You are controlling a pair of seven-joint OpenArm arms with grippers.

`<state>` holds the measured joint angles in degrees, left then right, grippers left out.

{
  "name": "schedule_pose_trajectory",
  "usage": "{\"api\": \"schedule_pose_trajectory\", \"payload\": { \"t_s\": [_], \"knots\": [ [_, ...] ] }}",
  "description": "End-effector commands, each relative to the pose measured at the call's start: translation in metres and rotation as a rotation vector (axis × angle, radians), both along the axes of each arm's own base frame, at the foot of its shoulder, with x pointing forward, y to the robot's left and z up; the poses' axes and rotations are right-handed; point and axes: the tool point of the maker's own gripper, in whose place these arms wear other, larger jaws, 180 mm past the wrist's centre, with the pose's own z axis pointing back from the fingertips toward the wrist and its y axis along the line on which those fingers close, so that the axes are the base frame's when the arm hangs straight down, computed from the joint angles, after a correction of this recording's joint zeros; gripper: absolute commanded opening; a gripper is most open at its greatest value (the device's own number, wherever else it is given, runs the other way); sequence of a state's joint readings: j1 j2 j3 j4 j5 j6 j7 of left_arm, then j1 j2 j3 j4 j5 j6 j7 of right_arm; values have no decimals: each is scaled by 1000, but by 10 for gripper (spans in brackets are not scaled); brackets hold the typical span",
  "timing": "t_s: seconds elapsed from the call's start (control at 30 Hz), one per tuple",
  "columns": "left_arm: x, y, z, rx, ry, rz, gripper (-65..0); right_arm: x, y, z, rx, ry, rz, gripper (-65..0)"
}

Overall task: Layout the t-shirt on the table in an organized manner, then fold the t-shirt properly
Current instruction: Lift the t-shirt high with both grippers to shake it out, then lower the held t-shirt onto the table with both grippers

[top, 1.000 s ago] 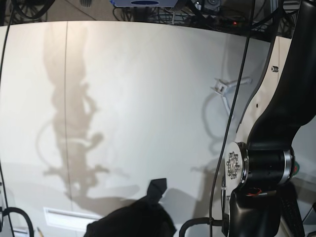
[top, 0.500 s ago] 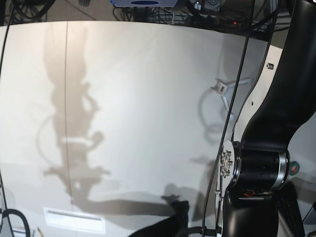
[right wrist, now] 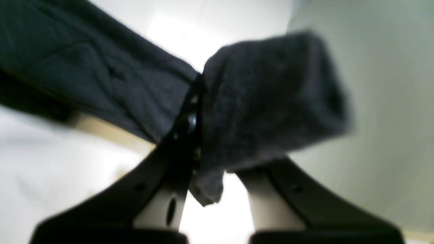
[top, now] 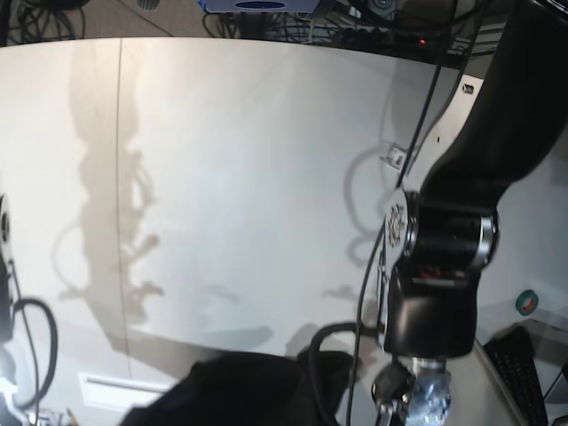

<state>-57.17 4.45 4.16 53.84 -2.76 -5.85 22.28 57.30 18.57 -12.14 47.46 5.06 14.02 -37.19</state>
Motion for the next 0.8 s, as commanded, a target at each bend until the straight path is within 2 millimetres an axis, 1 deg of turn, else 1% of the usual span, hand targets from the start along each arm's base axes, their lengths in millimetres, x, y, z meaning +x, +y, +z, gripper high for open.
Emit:
{"api": "schedule_pose_trajectory", "payload": {
  "t_s": [0.0, 0.07, 0.1, 0.13, 0.2, 0.27, 0.3, 0.4, 0.43, 0.5, 0.6, 0.67, 0.73, 0.77],
  "knots": [
    [-2, -4, 39, -25, -104, -7, -650, 6, -12, 32, 32, -84, -33, -650],
    [-11, -7, 3, -26, -54, -13, -650, -13, -30, -4, 111, -21, -103, -650],
    [-16, -7, -17, -23, -16, -12, -650, -20, -34, -17, 139, -2, -124, -650],
    [-21, -8, -36, -21, 24, -14, -650, -30, -38, -34, 153, 30, -142, -650],
    [-31, -9, -66, -22, 88, -15, -650, -48, -38, -65, 145, 98, -151, -650],
    [-45, -15, -95, -26, 151, -23, -650, -66, -34, -90, 134, 166, -153, -650],
    [-52, -19, -103, -29, 171, -30, -650, -76, -29, -105, 138, 208, -152, -650],
    [-74, -23, -129, -32, 229, -36, -650, -96, -4, -137, 154, 291, -131, -650],
    [-82, -25, -139, -33, 258, -38, -650, -103, 2, -145, 155, 313, -125, -650],
    [-98, -37, -156, -35, 302, -60, -650, -119, 17, -163, 162, 368, -112, -650],
    [-121, -36, -183, -8, 360, -53, -650, -138, 40, -182, 180, 427, -89, -650],
    [-137, -39, -196, 0, 386, -55, -650, -150, 49, -196, 189, 470, -85, -650],
    [-153, -48, -202, 9, 389, -76, -650, -157, 62, -198, 202, 475, -69, -650],
    [-162, -50, -203, 9, 383, -82, -650, -160, 69, -195, 211, 456, -60, -650]
  ]
}}
